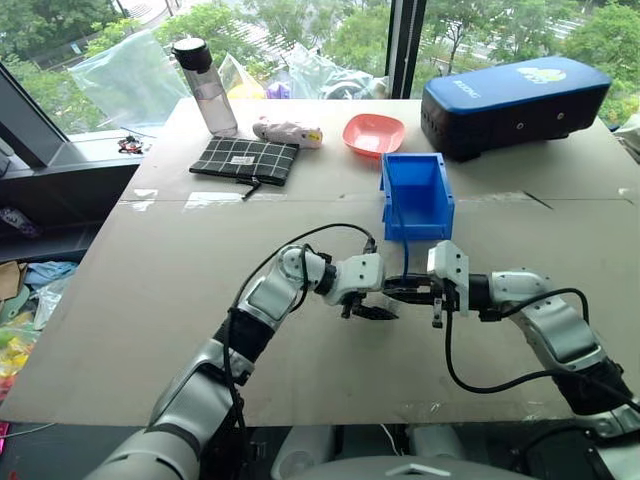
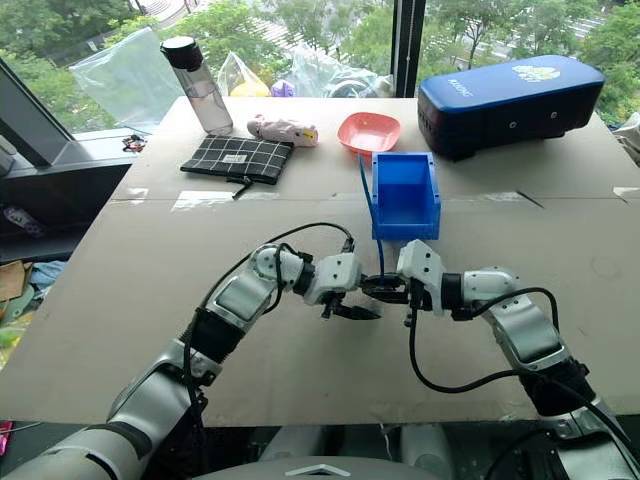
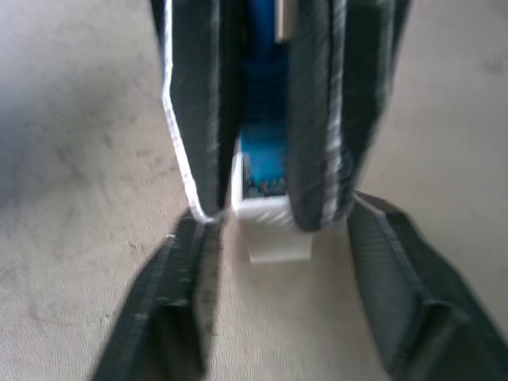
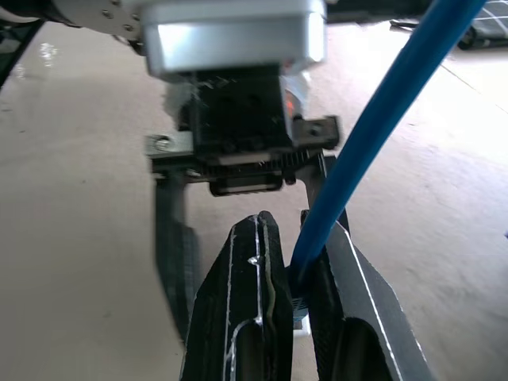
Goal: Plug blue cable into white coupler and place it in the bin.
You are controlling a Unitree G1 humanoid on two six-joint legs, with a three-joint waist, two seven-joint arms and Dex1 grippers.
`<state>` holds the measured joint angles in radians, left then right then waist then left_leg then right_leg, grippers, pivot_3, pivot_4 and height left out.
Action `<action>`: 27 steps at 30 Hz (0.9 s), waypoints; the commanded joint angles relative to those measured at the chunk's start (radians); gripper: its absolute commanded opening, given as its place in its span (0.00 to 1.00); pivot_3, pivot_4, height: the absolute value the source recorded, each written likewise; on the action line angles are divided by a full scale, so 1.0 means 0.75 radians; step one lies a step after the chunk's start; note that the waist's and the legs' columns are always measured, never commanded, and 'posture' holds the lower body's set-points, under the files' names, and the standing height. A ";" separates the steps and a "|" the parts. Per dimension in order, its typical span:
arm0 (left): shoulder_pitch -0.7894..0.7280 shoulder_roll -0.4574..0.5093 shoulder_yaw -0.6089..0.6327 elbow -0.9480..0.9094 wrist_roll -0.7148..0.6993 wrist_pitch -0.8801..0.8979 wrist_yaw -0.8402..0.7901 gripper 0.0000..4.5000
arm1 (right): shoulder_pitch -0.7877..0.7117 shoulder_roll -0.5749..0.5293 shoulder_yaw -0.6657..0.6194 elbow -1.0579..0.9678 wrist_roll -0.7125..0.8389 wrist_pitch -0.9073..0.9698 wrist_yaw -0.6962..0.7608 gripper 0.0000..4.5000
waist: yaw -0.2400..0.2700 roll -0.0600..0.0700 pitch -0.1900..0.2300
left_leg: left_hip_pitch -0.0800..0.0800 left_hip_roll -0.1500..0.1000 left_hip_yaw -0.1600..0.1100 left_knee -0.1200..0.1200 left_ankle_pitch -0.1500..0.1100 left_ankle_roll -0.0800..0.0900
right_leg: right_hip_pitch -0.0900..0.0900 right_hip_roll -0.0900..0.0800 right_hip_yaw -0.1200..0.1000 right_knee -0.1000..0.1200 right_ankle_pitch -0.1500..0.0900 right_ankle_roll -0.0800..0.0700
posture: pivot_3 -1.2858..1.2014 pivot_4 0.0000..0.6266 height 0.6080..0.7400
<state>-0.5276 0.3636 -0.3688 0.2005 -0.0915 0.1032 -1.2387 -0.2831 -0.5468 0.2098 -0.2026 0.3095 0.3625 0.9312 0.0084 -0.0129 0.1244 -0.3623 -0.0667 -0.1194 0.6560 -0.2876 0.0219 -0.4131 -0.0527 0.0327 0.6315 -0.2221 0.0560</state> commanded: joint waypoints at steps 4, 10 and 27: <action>0.266 0.108 0.257 -0.449 -0.129 0.176 0.233 0.82 | -0.255 0.000 -0.310 -0.173 0.375 0.574 -0.197 0.00 | -0.024 0.007 0.005 | 0.000 0.000 0.001 -0.002 0.000 0.000 | -0.002 0.000 0.003 0.001 0.000 0.000 | 0.52 0.24 1.00; 0.456 0.015 0.446 -0.726 -0.291 0.299 0.498 0.82 | -0.731 0.051 -0.354 0.286 0.382 0.825 -0.318 0.00 | -0.011 0.006 0.005 | 0.000 0.000 0.000 -0.003 0.000 0.000 | -0.001 -0.002 0.006 0.000 0.000 -0.001 | 0.52 0.24 1.00; 0.585 0.141 0.539 -1.070 -0.539 0.602 0.695 0.83 | -0.827 -0.017 -0.380 0.661 0.165 0.348 -0.066 0.94 | -0.010 0.007 0.005 | -0.005 -0.001 0.002 -0.006 0.000 0.000 | -0.004 -0.002 0.006 -0.006 0.000 -0.001 | 0.52 0.24 1.00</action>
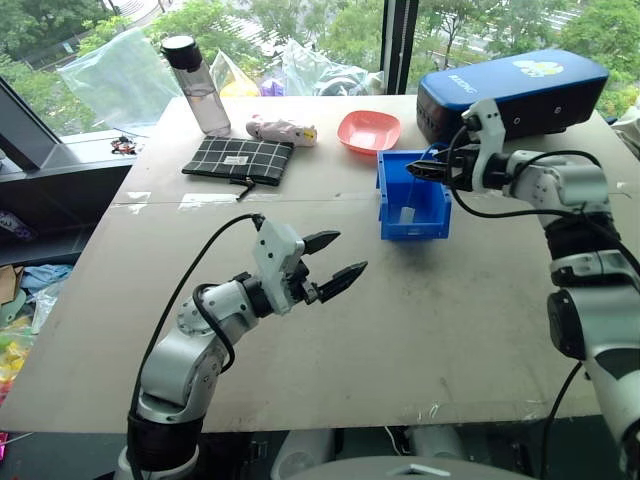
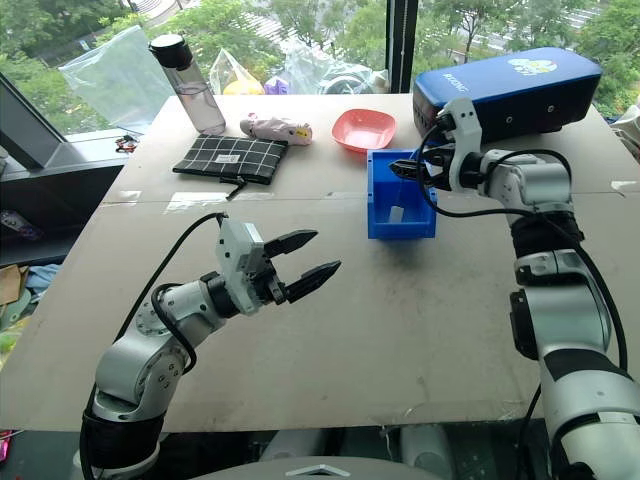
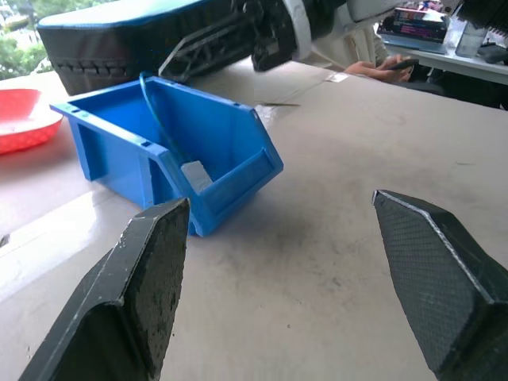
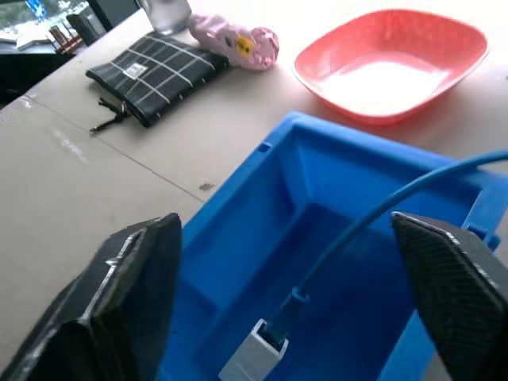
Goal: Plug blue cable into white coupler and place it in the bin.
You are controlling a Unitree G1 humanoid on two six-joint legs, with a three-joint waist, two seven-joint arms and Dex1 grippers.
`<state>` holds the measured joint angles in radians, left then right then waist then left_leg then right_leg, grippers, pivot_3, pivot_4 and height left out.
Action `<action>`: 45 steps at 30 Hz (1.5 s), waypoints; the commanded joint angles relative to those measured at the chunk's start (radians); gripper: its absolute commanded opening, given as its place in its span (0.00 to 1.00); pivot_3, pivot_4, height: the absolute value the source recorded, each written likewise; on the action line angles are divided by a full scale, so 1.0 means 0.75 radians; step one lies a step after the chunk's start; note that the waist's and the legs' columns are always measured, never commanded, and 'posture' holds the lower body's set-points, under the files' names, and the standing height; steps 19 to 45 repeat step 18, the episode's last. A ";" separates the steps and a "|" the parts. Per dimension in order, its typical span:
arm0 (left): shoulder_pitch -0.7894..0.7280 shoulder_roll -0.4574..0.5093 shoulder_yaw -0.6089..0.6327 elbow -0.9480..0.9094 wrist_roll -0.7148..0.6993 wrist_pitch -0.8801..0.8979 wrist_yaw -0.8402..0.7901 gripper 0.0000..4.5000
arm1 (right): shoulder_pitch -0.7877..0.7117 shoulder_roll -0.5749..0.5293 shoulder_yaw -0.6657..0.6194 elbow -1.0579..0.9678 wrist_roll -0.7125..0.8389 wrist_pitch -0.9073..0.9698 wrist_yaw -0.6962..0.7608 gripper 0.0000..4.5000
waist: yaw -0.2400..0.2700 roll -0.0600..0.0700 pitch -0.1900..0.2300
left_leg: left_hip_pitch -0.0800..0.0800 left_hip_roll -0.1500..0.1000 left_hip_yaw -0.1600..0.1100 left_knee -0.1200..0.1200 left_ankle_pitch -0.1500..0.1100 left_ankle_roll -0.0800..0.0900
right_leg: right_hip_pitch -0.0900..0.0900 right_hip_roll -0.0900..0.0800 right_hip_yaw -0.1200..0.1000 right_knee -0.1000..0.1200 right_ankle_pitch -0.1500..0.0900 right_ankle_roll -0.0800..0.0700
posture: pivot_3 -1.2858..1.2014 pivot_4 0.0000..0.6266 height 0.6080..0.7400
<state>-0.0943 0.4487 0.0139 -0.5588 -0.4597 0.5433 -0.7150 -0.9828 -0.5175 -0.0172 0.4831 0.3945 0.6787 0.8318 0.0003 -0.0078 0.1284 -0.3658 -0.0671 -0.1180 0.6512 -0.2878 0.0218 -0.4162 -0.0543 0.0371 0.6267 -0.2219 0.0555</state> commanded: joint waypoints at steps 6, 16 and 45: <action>0.147 0.199 0.157 -0.096 -0.185 0.093 -0.096 0.83 | 1.011 -0.217 -0.532 -1.142 0.347 -0.067 0.202 0.94 | 0.019 0.003 0.002 | -0.001 0.001 -0.004 -0.002 0.000 0.000 | 0.001 -0.001 -0.005 -0.001 0.000 0.000 | 0.52 0.24 1.00; 0.607 0.400 0.371 -0.137 -0.225 0.004 -0.306 0.83 | 1.801 -0.320 -0.864 -1.015 0.180 -0.532 0.526 0.94 | 0.009 0.006 0.006 | 0.012 0.004 0.014 -0.001 -0.004 0.007 | 0.009 0.002 0.005 0.000 -0.004 -0.004 | 0.52 0.24 1.00; 0.630 0.401 0.383 -0.108 -0.223 -0.030 -0.328 0.83 | 1.796 -0.327 -0.859 -0.971 0.172 -0.577 0.527 0.94 | 0.012 0.006 0.006 | 0.012 0.004 0.014 0.000 -0.004 0.008 | 0.010 0.002 0.005 -0.001 -0.004 -0.005 | 0.52 0.24 1.00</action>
